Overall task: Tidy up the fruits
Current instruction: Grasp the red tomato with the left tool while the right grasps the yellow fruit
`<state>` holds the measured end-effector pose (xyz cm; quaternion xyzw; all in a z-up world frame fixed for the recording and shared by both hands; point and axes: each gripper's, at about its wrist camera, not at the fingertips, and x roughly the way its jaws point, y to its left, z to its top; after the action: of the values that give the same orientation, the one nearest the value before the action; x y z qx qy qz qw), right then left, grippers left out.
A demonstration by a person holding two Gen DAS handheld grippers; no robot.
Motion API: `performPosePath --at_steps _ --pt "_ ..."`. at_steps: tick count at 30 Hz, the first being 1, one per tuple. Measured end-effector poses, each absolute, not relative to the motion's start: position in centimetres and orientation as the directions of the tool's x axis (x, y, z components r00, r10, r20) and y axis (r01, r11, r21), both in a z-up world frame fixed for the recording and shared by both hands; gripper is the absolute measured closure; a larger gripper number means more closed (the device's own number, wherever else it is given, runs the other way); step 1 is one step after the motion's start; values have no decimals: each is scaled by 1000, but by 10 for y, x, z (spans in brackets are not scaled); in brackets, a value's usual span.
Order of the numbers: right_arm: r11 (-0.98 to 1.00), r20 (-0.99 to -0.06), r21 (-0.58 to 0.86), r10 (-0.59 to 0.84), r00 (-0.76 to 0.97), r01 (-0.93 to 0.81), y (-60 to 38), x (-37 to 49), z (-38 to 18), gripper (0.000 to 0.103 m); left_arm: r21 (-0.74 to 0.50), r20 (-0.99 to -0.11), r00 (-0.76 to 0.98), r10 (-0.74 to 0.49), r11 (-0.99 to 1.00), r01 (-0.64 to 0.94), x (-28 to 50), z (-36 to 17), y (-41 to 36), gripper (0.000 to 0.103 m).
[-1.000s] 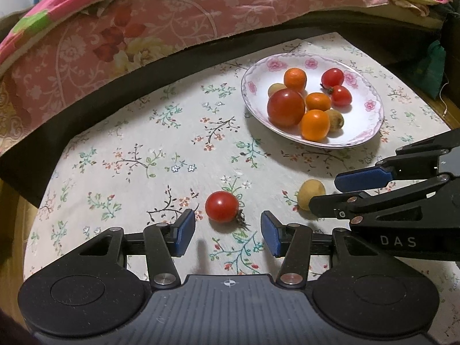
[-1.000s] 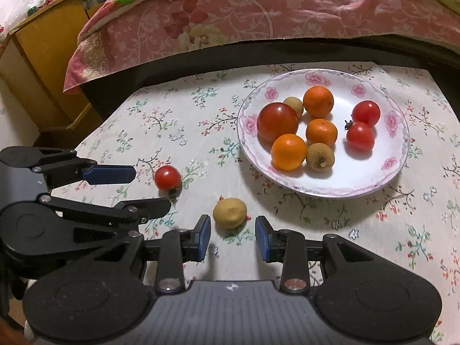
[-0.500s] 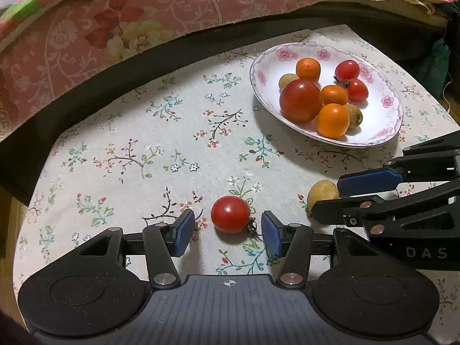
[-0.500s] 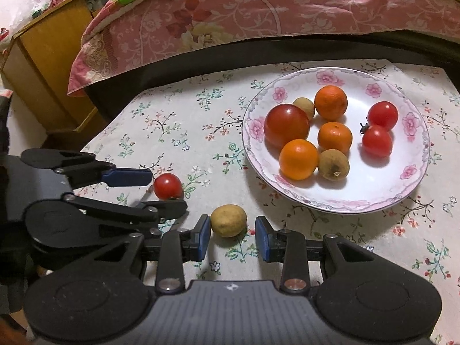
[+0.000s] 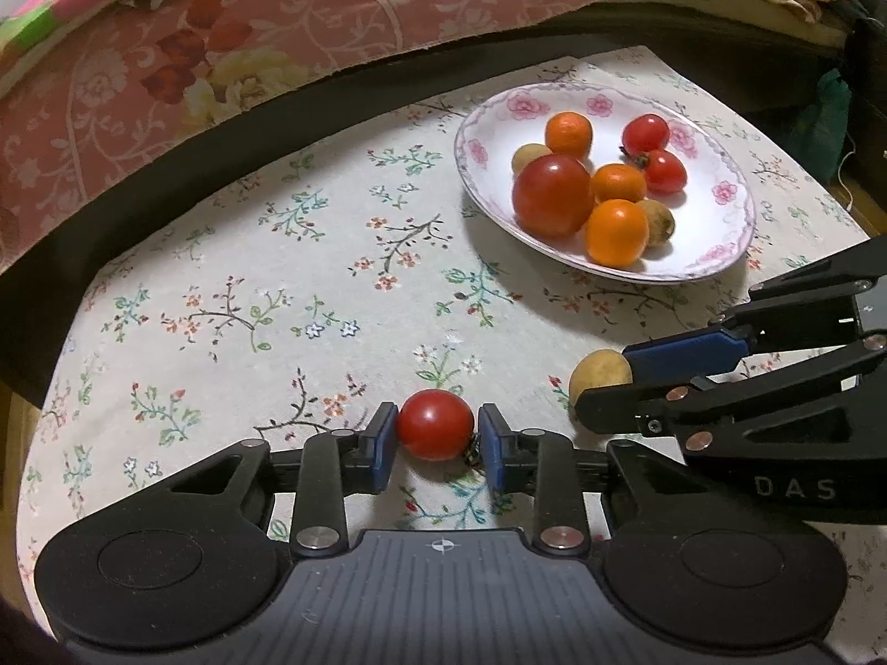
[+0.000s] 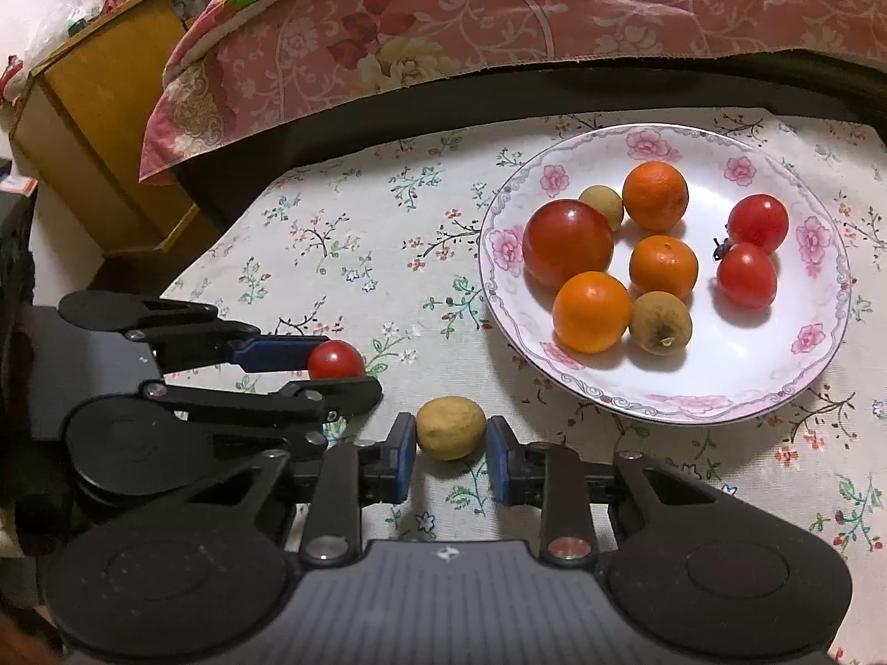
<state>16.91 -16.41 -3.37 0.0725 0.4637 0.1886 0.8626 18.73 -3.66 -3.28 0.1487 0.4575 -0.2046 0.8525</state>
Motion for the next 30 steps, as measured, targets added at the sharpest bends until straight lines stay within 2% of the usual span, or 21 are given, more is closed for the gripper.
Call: performPosePath --at_steps 6,16,21,25,30 --pt "927 -786 266 367 498 -264 -165 159 -28 75 35 -840 475 -261 849 527 173 -25 -43 64" --pt "945 -830 200 305 467 -261 -179 105 -17 75 25 -850 451 -272 835 550 128 -23 -45 62" --pt "955 -852 173 267 450 -240 -185 82 -21 75 24 -842 465 -272 843 537 130 -21 -43 62" --pt "958 -846 177 264 464 -224 -185 78 -22 75 43 -831 491 -261 850 526 135 -21 -46 51" --pt "959 -846 192 270 459 -211 -186 85 -29 74 29 -827 500 -256 869 493 150 -22 -44 48"
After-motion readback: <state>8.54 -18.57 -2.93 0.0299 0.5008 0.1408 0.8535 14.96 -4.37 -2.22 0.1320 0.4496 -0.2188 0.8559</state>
